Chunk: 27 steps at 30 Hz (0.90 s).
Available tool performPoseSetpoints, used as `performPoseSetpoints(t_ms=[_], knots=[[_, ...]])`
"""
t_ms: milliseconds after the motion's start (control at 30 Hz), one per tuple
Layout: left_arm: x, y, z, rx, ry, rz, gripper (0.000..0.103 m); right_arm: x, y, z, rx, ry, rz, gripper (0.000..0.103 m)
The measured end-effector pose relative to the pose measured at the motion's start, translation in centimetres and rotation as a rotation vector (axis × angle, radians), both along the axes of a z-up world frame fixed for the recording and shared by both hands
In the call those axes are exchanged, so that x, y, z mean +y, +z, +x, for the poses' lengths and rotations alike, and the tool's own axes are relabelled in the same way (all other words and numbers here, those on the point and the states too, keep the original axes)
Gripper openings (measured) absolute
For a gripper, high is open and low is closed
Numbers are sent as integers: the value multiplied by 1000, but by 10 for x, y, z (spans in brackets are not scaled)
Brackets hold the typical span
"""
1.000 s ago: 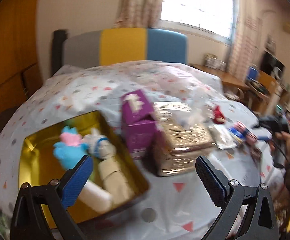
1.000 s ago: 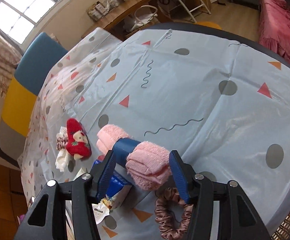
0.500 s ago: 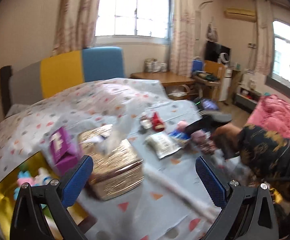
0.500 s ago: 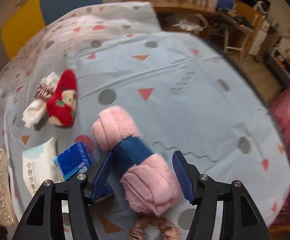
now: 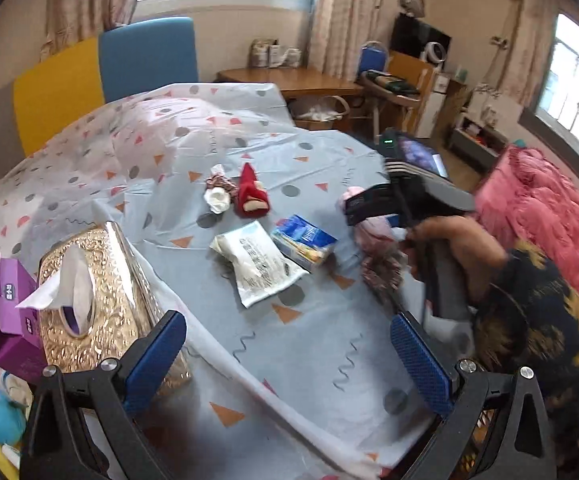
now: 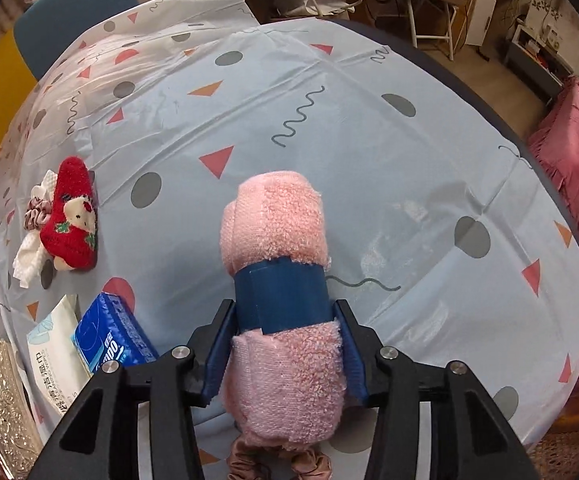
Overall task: Organize soft objects
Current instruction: 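Lift the pink towel roll with the right gripper while the left moves toward the wipes pack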
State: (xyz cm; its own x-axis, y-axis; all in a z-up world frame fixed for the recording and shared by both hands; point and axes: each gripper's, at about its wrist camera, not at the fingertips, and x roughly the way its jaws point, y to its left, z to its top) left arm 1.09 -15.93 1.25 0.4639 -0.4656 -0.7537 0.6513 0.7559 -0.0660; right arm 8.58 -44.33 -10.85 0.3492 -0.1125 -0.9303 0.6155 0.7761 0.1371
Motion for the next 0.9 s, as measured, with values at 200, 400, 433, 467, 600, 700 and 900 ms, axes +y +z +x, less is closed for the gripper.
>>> performPoseSetpoints(t_ms=[200, 400, 433, 467, 600, 700, 900], knots=[[-34, -27, 49, 1, 85, 125, 103, -8, 12, -7, -75, -51, 69, 60], [-51, -65, 106, 204, 197, 121, 82, -15, 18, -10, -128, -76, 92, 63], [-53, -71, 111, 215, 212, 118, 81, -15, 16, -5, -129, -73, 100, 64], [-56, -75, 114, 218, 221, 117, 80, -14, 15, -4, -128, -69, 113, 64], [-74, -86, 125, 216, 220, 136, 80, -12, 14, -1, -133, -65, 116, 64], [-85, -94, 134, 186, 224, 185, 81, -12, 19, -2, -153, -75, 91, 64], [-83, -121, 153, 200, 255, 221, 81, -15, 28, -8, -194, -98, 52, 65]])
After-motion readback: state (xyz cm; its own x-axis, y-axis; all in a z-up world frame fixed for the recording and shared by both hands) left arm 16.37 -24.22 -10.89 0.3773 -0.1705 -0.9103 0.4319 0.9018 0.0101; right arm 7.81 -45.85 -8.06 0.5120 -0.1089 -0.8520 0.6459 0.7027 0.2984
